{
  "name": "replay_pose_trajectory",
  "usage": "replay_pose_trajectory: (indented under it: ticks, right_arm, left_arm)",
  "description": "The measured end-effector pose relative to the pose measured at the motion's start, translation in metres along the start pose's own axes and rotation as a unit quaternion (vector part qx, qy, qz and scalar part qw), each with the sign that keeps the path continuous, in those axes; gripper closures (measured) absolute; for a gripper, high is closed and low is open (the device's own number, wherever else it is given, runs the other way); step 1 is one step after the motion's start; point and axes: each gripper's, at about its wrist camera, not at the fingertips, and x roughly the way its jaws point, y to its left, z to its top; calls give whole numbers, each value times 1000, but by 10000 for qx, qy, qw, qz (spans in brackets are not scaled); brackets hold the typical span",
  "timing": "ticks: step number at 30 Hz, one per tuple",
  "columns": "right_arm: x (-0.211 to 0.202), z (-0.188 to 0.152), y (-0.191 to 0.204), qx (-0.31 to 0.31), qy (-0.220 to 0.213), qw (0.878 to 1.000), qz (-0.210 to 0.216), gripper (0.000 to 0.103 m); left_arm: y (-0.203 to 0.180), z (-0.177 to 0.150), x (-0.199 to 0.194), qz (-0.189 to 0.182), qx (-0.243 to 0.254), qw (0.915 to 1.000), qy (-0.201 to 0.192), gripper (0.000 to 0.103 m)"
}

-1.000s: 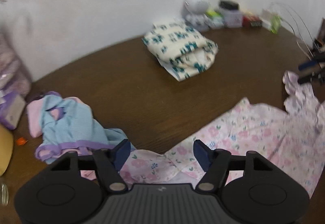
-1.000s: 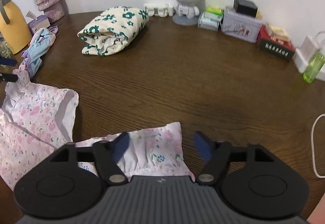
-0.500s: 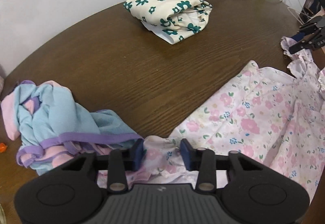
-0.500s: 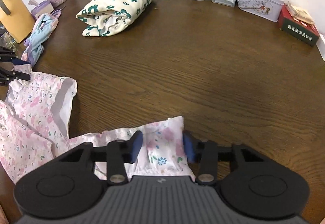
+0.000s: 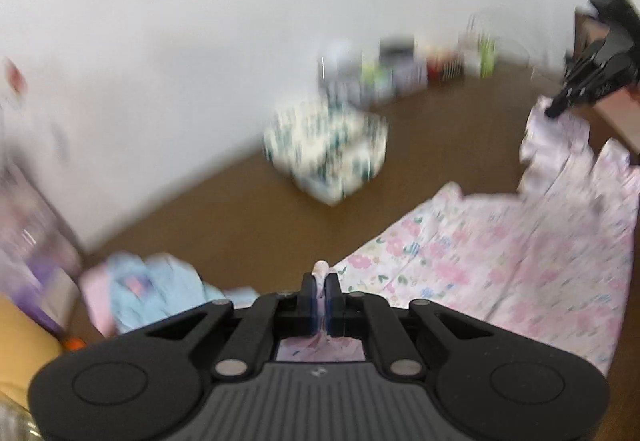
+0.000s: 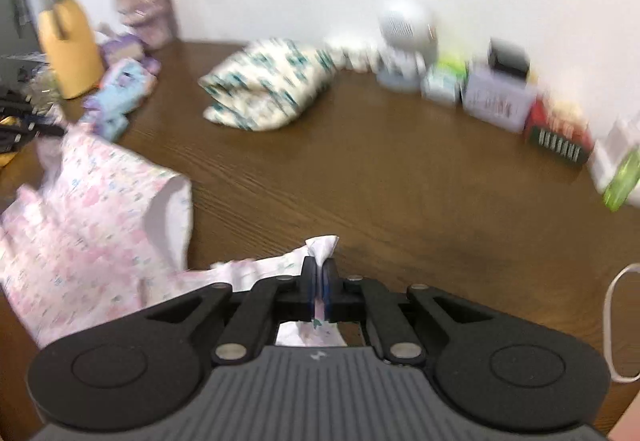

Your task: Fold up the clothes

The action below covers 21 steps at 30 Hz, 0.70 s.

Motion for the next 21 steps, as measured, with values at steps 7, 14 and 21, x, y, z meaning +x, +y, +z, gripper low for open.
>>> replay_pose_trajectory:
  ticks: [7, 14, 21]
  right_arm:
    - [-63, -58, 49, -1102, -644, 9917, -179, 100]
    - [-61, -115, 66, -1617, -301, 9859, -314, 100]
    - [-51, -137, 76, -2010, -29, 9773, -672, 100]
  left_arm:
    - [-75, -61, -74, 404, 624, 9955, -588, 100]
    - [-97, -95, -73, 283, 365, 9988, -133, 100]
    - [-104, -105, -66, 320, 326, 9985, 296, 99]
